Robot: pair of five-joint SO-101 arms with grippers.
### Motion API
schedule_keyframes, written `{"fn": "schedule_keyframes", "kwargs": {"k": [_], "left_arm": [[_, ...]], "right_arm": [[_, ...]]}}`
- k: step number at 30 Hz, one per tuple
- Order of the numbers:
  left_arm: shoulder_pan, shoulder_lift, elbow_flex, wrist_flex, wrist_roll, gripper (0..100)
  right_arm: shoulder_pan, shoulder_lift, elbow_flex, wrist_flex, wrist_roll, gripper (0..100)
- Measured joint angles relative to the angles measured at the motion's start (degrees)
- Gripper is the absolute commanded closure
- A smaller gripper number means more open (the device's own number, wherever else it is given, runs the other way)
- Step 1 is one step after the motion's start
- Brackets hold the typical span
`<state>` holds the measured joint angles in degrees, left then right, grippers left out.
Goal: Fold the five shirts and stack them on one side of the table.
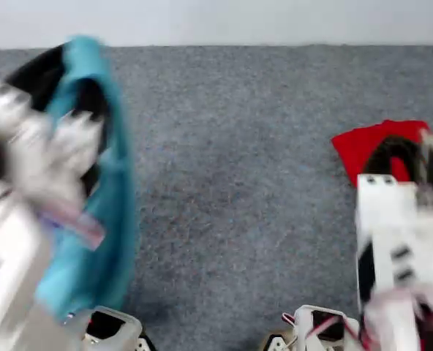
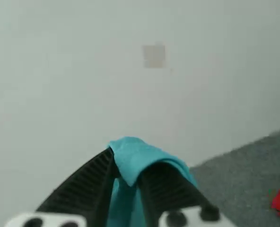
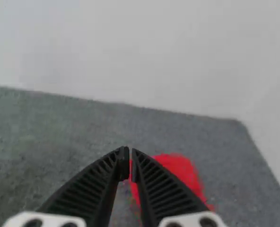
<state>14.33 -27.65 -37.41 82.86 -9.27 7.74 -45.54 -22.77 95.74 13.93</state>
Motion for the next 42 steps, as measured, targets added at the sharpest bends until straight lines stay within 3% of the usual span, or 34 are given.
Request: {"fn": "schedule_keyframes", "kwargs": {"k": [3, 6, 12, 19, 25, 30, 35, 42], "left_arm": [[3.5, 7.4, 0.9, -5.0, 0.0, 99], [9.0, 14.8, -6.2, -6.2, 0.0, 99], [13.1, 27.1, -26.6, 0.2, 0.0, 99], [8.0, 40.4, -27.1, 15.7, 0.0, 99], [-1.7, 51.0, -19.7, 16.5, 0.0, 99], [-8.8, 55.9, -12.7, 16.5, 0.0, 99], [-9.4, 56.2, -6.2, 16.5, 0.0, 99], [-9.3, 56.2, -2.0, 16.5, 0.0, 99]], "right_arm": [[-1.6, 1.1, 5.0, 0.0, 0.0, 99.0], [-2.7, 0.4, 7.8, 0.0, 0.0, 99.0], [-2.7, 0.9, 9.7, 0.0, 0.0, 99.0], [-2.7, 0.3, 12.1, 2.0, 0.0, 98.7], [-5.7, 1.4, 29.2, -0.4, 0.0, 97.8], [-15.9, 1.5, 43.5, -5.5, 0.0, 88.3], [-27.5, 1.5, 48.8, -9.9, 0.0, 85.1], [-30.1, 1.5, 64.8, -21.8, 1.8, 85.1]]}}
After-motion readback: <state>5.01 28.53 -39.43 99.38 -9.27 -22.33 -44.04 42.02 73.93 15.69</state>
